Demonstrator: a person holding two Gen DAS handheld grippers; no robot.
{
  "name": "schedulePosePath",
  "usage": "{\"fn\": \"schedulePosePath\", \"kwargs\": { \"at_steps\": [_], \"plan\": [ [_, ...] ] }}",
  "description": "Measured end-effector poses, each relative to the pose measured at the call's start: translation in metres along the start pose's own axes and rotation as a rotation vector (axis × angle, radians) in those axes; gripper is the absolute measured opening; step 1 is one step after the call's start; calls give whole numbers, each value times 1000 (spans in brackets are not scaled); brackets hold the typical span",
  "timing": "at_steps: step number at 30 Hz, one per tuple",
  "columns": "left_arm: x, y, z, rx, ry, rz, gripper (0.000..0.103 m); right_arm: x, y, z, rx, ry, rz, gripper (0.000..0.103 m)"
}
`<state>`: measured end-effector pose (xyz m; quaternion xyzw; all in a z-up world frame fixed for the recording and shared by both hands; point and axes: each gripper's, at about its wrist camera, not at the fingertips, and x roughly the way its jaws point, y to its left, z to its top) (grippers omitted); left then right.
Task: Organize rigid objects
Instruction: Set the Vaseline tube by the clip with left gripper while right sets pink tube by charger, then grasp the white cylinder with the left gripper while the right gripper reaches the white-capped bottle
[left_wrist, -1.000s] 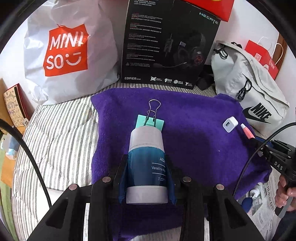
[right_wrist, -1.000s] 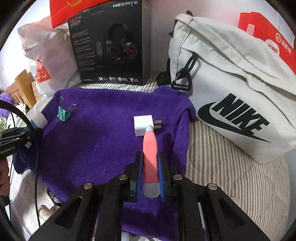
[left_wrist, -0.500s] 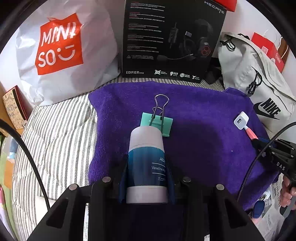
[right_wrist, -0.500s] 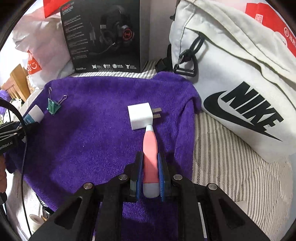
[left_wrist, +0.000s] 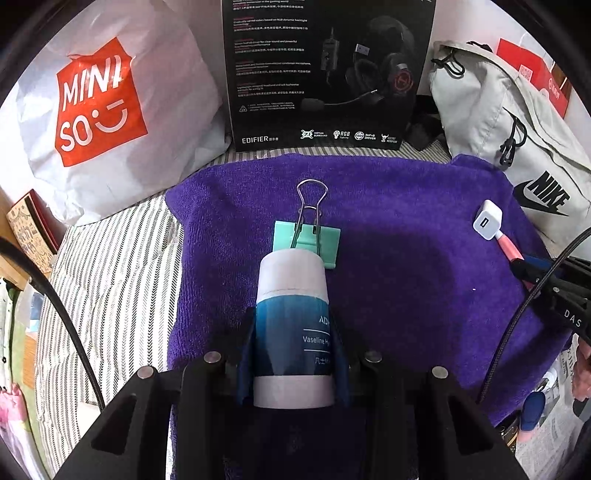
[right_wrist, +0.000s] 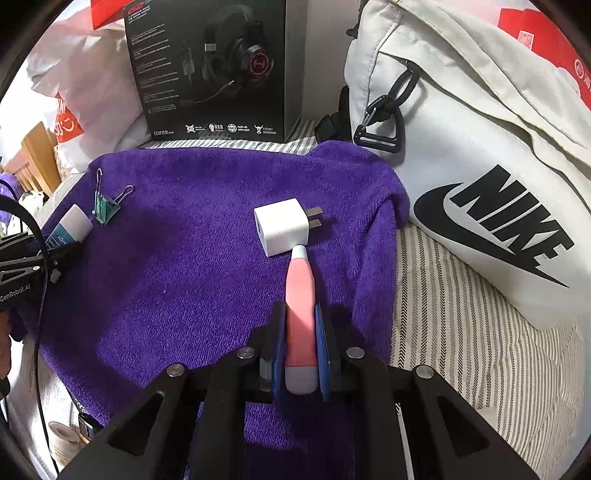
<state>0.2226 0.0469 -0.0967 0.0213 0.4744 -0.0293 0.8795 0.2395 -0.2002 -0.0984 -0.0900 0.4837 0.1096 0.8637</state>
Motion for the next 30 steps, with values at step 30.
{"fn": "schedulePosePath", "kwargs": {
  "at_steps": [30],
  "plan": [
    [-78, -27, -53, -6, -12, -89, 56, -91, -8, -39, 59, -83, 47, 45]
  ]
}}
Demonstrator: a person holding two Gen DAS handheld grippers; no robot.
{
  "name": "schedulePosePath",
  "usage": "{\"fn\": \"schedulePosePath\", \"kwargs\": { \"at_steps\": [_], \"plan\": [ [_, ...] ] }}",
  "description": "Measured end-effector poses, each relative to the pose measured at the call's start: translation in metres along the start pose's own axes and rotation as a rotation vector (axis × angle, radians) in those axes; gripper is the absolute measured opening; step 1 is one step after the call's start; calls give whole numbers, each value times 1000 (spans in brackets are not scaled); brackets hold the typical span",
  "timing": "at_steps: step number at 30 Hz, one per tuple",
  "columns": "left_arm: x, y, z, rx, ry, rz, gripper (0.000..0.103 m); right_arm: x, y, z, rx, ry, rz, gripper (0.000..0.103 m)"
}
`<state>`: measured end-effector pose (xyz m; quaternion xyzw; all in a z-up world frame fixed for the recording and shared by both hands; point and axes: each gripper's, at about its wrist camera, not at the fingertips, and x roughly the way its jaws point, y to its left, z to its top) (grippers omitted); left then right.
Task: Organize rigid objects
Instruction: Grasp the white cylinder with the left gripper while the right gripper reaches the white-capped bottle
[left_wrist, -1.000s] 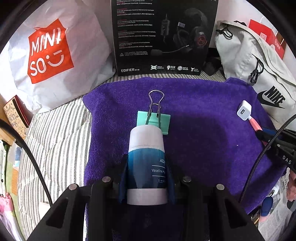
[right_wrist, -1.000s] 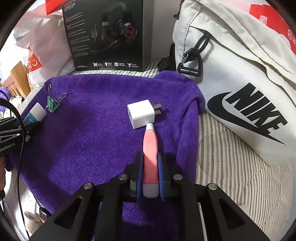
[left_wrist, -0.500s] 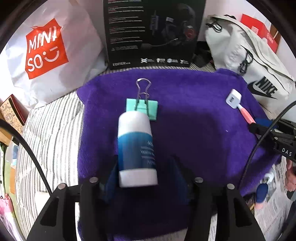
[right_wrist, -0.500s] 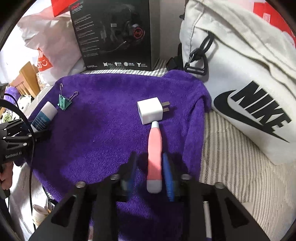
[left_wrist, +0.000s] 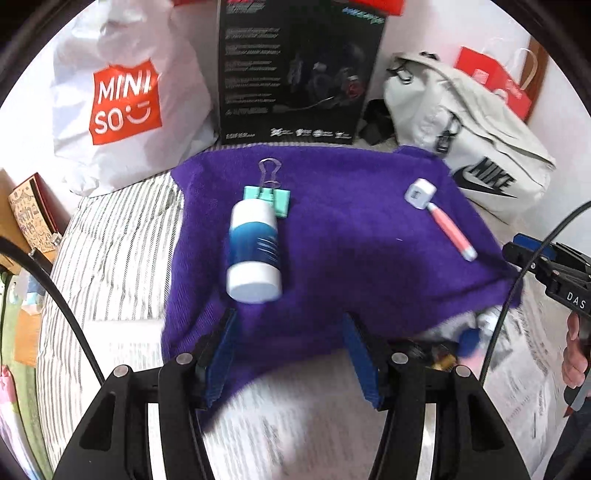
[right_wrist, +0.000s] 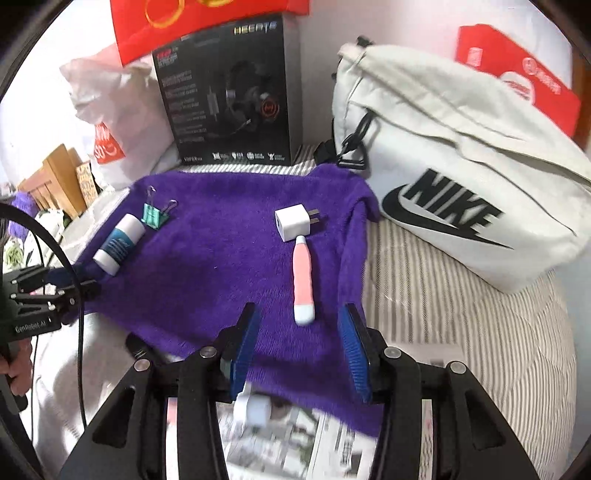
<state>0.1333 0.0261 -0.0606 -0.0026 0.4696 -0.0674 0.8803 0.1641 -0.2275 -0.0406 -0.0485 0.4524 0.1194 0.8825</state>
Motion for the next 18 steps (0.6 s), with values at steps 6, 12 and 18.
{"fn": "schedulePosePath", "kwargs": {
  "at_steps": [6, 12, 18],
  "plan": [
    [-18, -26, -19, 24, -8, -49, 56, -35, 1, -20, 35, -21, -4, 46],
    [-16, -54, -38, 31, 33, -120, 56, -63, -7, -46, 72, -35, -23, 46],
    [0, -69, -55, 64, 94, -97, 56, -71, -14, -67, 115, -26, -12, 46]
  ]
}}
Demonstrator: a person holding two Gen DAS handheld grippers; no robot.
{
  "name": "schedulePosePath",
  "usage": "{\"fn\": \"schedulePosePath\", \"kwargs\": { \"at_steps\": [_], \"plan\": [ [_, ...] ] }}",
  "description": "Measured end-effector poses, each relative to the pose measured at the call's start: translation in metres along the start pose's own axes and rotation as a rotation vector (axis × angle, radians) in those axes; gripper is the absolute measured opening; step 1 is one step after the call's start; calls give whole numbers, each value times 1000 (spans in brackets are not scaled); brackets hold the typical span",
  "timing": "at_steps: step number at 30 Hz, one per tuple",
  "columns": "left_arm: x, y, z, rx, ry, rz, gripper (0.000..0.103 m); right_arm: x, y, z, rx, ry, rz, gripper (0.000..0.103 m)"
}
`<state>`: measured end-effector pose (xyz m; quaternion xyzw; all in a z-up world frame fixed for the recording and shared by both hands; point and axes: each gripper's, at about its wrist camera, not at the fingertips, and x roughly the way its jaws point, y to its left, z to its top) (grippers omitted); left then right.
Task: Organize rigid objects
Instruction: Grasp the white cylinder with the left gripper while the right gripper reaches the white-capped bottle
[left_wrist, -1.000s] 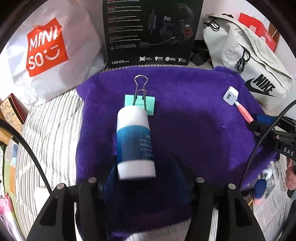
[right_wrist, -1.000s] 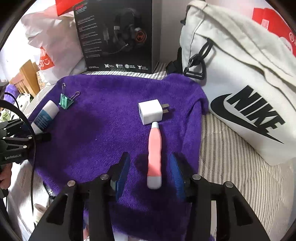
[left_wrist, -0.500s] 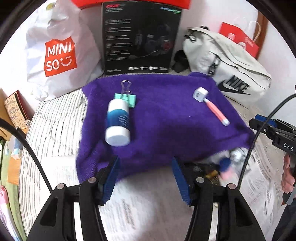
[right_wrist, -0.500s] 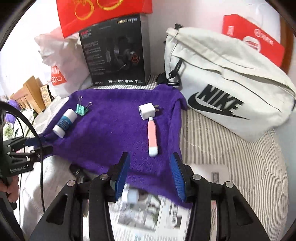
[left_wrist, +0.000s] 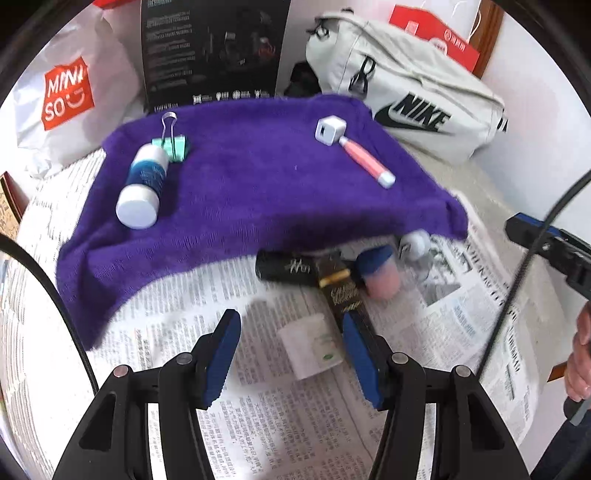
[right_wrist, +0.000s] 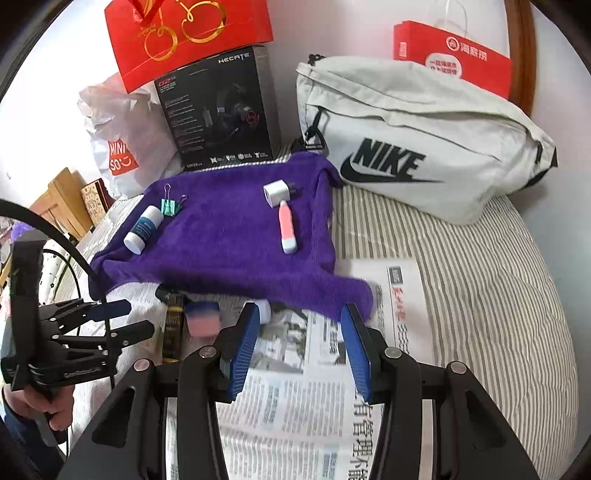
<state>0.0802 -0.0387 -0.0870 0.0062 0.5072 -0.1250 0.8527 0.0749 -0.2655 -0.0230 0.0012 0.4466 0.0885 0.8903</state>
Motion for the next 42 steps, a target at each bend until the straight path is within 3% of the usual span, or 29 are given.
{"fn": "schedulePosePath", "kwargs": {
  "at_steps": [12, 17, 21, 29, 34, 42],
  "plan": [
    [10, -5, -10, 48, 6, 17, 54, 3, -1, -20, -3, 26, -3, 46],
    [12, -9, -8, 78, -12, 29, 32, 11, -2, -25, -5, 48, -2, 46],
    [11, -9, -9, 91, -18, 25, 33, 19, 0, -26, -6, 59, 12, 46],
    [-1, 25, -19, 32, -12, 120, 33, 51, 17, -15, -56, 74, 44, 46],
    [-5, 41, -28, -26, -28, 90, 33, 68, 19, -15, -96, 96, -2, 46],
    [-4, 44, -29, -37, -36, 68, 33, 77, 31, -16, -142, 99, 21, 46]
  ]
}}
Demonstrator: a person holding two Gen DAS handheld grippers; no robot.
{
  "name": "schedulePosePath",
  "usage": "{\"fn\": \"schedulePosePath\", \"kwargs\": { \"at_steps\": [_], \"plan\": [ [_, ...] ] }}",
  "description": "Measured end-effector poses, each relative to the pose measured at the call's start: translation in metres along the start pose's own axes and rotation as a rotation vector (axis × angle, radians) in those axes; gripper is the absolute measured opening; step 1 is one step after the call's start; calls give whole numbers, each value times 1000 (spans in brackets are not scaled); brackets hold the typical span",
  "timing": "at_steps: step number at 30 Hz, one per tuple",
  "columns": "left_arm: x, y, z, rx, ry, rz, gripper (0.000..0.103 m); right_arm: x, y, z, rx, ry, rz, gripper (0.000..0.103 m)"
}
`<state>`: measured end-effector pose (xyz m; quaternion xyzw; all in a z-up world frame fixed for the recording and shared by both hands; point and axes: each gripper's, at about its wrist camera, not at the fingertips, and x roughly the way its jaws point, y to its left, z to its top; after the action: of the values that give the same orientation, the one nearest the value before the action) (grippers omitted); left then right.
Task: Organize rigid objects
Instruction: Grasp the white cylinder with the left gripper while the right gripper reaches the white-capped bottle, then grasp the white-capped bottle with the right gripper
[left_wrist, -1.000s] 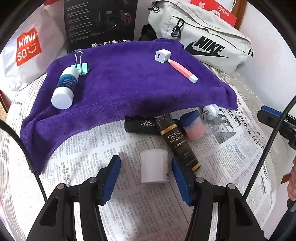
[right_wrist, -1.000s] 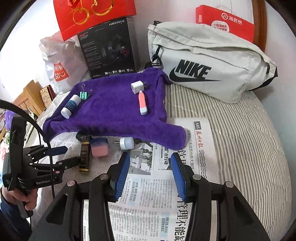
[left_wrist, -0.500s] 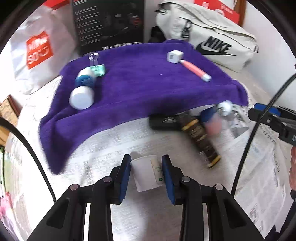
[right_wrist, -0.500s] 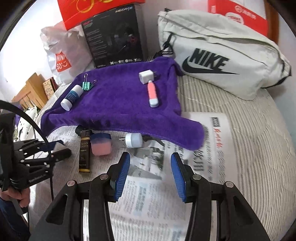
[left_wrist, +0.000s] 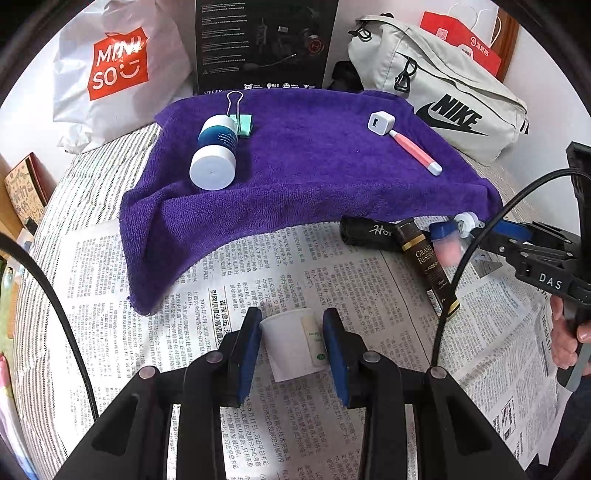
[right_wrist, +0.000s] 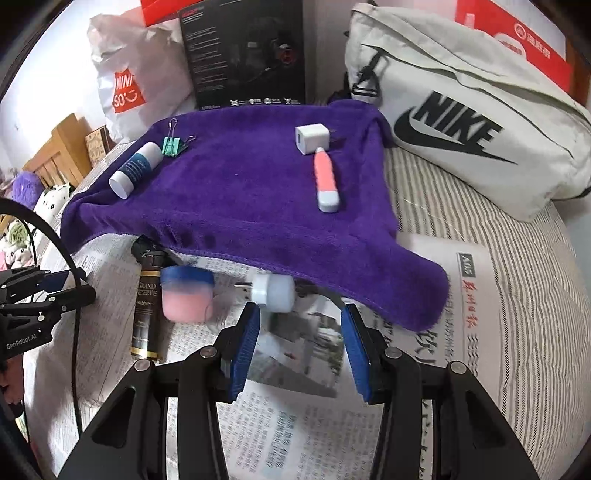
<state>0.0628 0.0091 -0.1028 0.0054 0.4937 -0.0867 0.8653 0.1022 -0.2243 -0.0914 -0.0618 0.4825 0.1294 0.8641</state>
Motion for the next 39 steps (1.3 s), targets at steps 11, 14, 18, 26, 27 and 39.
{"fn": "schedulePosePath", "kwargs": {
  "at_steps": [11, 14, 18, 26, 27, 39],
  "plan": [
    [-5, 11, -3, -26, -4, -7, 33, 12, 14, 8, 19, 17, 8, 46],
    [-5, 12, -2, -24, -5, -6, 33, 17, 20, 10, 3, 16, -1, 42],
    [-5, 12, -2, -25, -5, -8, 33, 14, 21, 7, -20, 9, -17, 36],
    [-6, 8, -3, -21, -11, 5, 34, -6, -1, -19, -50, 12, -42, 36],
    [-6, 8, -3, -24, -12, 8, 34, -7, -2, -22, -50, 7, -45, 36],
    [-5, 4, -1, -8, -13, 27, 34, -14, -3, -34, 3, -30, -66, 39]
  ]
}}
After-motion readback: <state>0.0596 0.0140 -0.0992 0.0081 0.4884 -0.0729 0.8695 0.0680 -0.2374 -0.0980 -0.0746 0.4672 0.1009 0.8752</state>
